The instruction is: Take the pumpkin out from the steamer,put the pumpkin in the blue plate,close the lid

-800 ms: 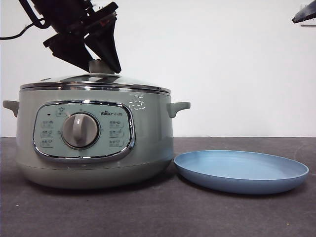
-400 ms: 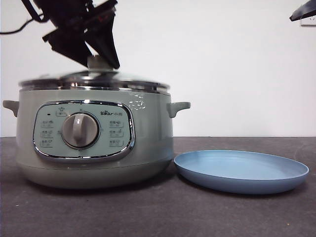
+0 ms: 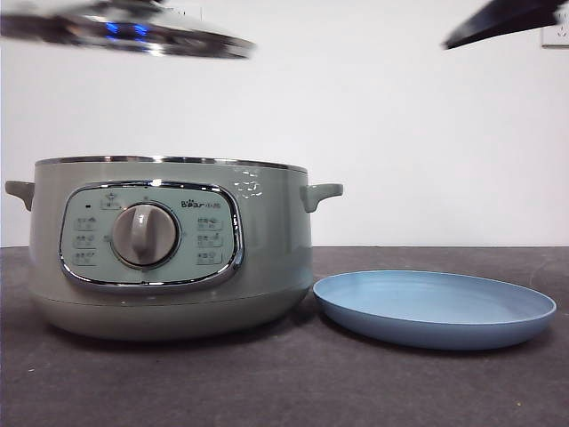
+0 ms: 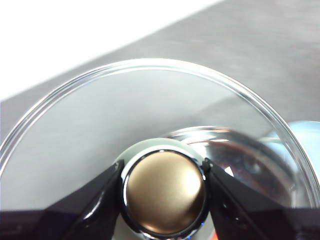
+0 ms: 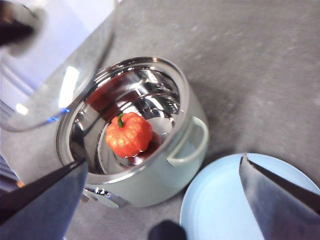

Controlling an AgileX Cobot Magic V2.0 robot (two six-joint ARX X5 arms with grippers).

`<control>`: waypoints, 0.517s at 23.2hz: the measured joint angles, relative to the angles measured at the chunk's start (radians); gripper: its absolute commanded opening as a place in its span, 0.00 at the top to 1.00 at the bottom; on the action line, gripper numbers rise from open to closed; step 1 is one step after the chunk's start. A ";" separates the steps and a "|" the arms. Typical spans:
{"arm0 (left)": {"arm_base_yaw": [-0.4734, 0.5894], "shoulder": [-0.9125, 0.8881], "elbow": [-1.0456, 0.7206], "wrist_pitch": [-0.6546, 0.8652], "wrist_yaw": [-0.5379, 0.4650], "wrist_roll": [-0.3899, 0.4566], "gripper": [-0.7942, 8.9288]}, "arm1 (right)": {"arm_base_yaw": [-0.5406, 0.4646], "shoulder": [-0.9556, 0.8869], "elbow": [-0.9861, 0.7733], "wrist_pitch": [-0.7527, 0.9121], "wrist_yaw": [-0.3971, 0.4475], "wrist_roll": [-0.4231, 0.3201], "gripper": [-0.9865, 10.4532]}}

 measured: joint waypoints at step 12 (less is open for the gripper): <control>-0.001 -0.209 0.000 -0.087 -0.328 0.025 0.93 | 0.345 0.507 0.494 -0.195 0.205 -0.120 0.39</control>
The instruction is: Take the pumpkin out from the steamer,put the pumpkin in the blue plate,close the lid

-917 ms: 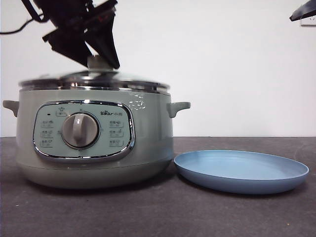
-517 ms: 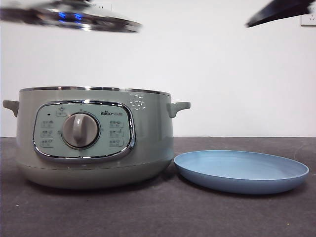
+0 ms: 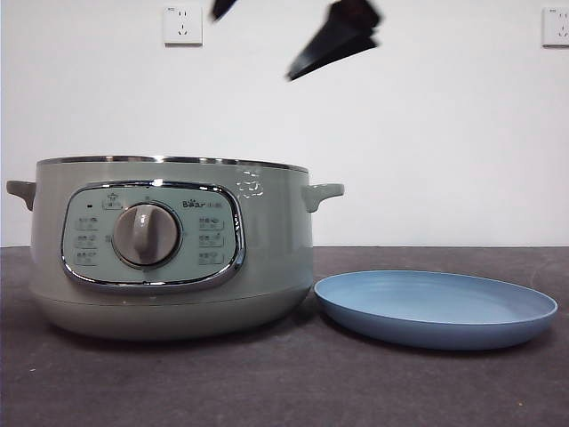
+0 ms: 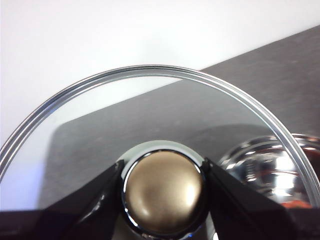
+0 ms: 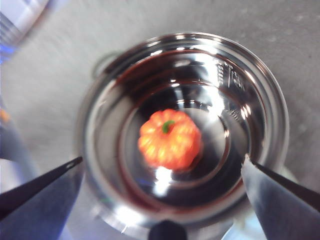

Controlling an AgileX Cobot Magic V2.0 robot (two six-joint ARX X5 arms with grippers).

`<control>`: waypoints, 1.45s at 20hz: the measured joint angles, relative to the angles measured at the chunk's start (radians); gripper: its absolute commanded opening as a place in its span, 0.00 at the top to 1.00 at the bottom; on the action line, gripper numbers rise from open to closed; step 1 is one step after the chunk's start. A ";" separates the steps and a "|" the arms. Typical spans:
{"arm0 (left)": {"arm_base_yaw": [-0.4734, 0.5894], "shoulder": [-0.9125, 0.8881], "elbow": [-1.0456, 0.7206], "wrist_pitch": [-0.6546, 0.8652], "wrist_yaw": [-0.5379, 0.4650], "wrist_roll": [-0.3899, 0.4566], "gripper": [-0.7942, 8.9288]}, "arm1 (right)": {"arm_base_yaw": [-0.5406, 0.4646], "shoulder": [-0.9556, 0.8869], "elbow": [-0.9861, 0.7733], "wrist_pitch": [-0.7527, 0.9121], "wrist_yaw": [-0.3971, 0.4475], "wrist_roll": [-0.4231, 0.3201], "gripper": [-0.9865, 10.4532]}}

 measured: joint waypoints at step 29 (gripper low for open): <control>0.000 -0.021 0.000 -0.072 -0.131 0.019 0.93 | -0.014 0.177 0.263 -0.436 0.396 -0.062 0.92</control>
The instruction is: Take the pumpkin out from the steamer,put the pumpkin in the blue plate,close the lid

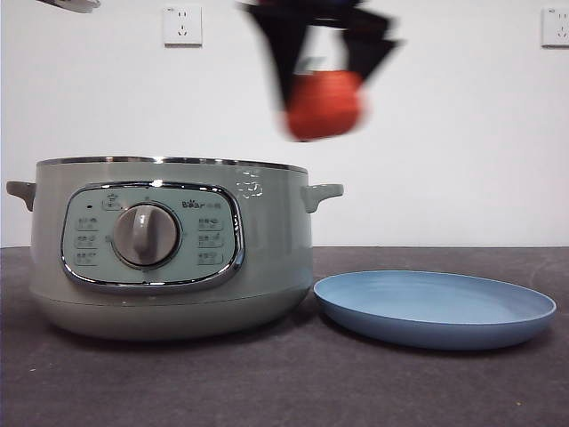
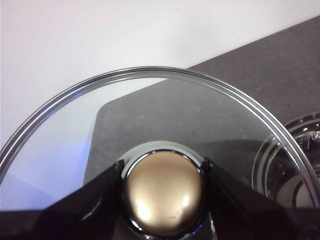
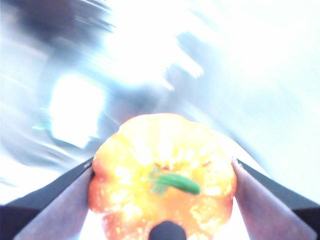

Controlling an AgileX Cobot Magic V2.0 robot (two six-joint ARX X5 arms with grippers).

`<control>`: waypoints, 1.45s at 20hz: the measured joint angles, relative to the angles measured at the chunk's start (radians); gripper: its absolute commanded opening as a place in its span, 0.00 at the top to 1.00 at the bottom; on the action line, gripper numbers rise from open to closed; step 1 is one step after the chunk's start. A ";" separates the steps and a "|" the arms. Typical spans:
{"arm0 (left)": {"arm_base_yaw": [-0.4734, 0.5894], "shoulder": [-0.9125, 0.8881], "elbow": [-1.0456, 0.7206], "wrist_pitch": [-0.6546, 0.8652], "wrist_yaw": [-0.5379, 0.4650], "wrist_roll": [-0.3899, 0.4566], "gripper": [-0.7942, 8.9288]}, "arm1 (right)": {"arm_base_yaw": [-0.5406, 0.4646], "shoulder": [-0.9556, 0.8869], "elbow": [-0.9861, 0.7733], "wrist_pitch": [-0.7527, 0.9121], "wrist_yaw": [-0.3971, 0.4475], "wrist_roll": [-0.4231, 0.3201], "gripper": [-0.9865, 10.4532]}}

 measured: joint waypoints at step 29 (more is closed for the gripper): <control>0.000 0.028 0.000 0.108 0.204 0.000 0.93 | -0.264 -0.191 -0.841 0.631 -0.178 0.153 0.66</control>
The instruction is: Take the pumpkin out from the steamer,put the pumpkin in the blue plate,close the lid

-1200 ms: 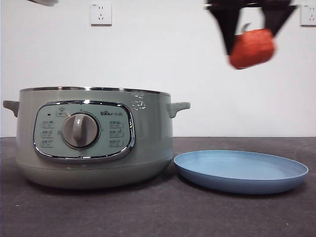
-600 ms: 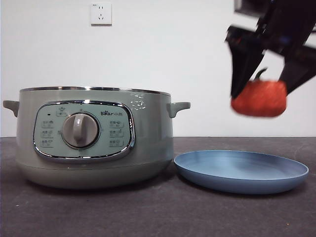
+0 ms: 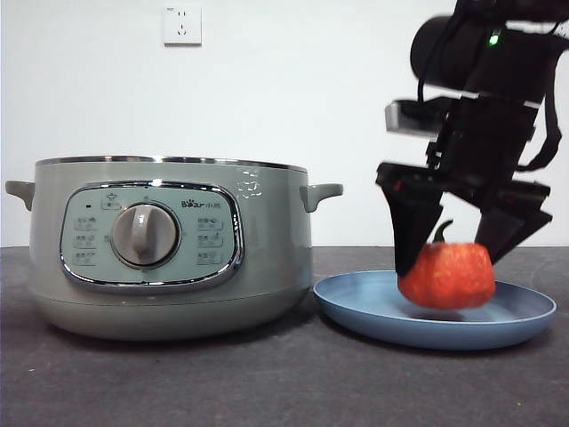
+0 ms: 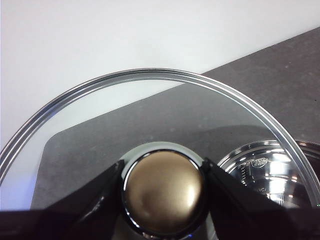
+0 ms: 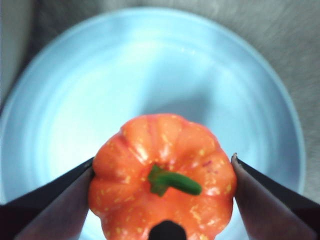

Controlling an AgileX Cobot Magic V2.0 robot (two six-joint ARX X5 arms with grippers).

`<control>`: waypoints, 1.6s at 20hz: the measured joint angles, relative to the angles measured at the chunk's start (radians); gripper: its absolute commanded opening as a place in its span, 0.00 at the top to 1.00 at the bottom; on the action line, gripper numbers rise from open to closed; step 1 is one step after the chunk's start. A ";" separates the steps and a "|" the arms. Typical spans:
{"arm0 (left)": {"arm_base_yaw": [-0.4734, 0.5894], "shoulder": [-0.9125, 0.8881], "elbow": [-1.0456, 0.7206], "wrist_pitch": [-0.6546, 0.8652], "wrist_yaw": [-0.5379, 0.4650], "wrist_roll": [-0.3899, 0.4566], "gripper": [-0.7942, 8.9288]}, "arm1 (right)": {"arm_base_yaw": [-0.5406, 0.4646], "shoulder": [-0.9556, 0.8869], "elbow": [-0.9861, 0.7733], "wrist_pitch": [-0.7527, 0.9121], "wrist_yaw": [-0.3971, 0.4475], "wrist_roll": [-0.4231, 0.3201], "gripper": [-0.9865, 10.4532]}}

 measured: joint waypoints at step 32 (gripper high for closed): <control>-0.003 0.363 -0.180 0.277 0.467 -0.100 0.93 | 0.003 -0.665 -0.001 -0.019 0.003 0.064 0.42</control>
